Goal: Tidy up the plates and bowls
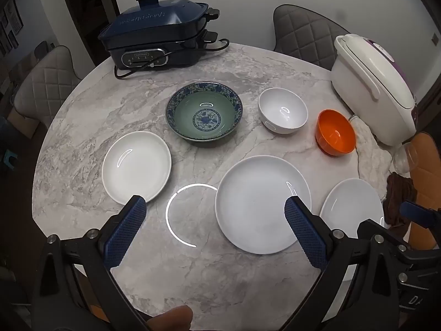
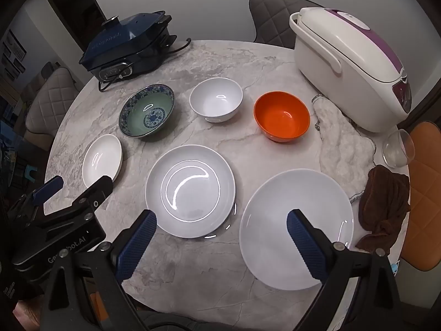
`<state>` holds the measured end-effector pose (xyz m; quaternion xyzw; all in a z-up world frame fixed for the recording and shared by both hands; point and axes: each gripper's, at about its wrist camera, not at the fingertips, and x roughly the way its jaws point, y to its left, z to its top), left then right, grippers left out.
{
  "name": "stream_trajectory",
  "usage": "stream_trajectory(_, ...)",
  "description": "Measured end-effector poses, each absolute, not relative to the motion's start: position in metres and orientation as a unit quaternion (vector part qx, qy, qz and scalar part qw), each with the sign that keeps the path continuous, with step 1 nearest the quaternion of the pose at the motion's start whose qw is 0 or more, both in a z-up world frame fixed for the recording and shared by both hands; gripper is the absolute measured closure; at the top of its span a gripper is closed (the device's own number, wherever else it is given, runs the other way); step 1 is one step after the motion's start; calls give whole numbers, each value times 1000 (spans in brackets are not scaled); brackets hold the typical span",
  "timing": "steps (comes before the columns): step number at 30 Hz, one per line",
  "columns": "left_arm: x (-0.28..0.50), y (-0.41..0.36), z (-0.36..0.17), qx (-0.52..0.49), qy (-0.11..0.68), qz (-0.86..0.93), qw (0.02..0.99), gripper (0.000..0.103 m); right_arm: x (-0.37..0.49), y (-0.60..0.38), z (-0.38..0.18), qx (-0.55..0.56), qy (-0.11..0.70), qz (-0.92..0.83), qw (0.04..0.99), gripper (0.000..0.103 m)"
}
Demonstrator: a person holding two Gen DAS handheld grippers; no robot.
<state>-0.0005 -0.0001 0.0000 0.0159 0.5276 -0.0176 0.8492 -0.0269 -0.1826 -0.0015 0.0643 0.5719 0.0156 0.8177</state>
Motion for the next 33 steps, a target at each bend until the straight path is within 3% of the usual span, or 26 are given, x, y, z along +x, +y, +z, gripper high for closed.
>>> stream_trajectory(33,2,0,-7,15,538,-17,843,2,-25,-183,-4,64,574,15,816,5)
